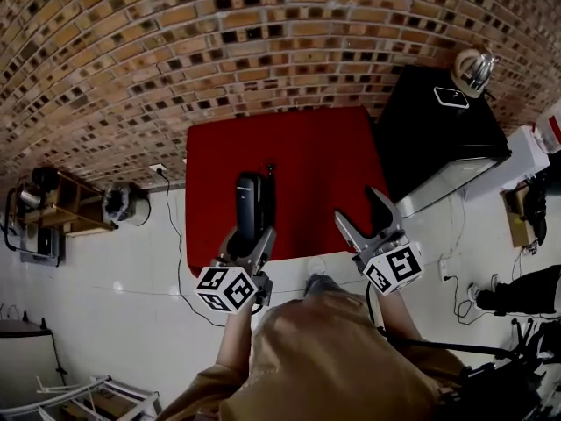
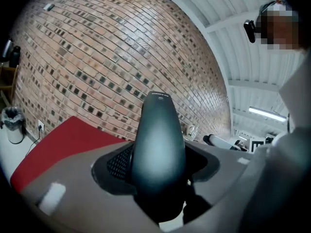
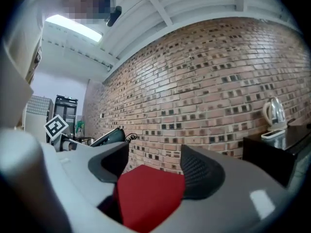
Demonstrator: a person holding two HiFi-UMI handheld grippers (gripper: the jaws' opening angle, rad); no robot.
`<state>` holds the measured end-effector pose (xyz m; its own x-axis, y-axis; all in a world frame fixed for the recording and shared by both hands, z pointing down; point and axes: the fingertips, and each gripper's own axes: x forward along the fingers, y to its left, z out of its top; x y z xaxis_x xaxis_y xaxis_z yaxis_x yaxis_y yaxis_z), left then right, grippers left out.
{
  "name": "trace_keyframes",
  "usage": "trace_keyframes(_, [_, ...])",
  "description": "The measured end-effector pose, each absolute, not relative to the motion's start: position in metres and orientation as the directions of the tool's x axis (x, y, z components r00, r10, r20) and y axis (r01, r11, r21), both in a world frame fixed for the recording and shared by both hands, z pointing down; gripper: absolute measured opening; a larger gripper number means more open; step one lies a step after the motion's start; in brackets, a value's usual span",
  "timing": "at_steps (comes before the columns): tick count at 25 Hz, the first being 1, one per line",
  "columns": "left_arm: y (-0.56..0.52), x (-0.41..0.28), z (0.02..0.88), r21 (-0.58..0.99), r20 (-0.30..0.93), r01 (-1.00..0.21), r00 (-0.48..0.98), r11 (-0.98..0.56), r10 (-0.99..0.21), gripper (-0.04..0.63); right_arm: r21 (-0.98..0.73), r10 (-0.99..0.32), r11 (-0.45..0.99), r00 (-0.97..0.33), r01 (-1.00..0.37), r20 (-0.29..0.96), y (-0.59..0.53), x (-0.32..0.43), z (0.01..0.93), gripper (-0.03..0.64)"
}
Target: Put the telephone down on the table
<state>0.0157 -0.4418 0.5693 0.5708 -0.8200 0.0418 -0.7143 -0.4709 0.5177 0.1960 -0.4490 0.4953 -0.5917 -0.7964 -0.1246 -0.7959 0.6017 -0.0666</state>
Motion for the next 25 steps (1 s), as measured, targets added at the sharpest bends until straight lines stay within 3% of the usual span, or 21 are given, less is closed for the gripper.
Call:
trace_keyframes(10, [-0.514,0.01,0.579,0.476,0.093,-0.82,0.406,-0.317,-0.909,0.281,-0.085,-0.676,0.737,-0.734,-0.671,-0.062,-0.544,0.187,0.515,0.322])
trace_keyframes(16, [-0.557,-0.051,0.656,0.419,0.268,-0.894,0.289,-0.159,-0.919,0.281,-0.092,-0.666,0.745,-0.745,-0.66,-0.05,-0.576,0.156,0.525,0.321])
trace_keyframes(25, [-0.691,-0.172,0.828,0.341,0.551,-0.937,0.136,0.073,-0.823,0.281,-0.175,-0.725,0.677,-0.689,-0.715,0.007,-0.62,0.129,0.572,0.321])
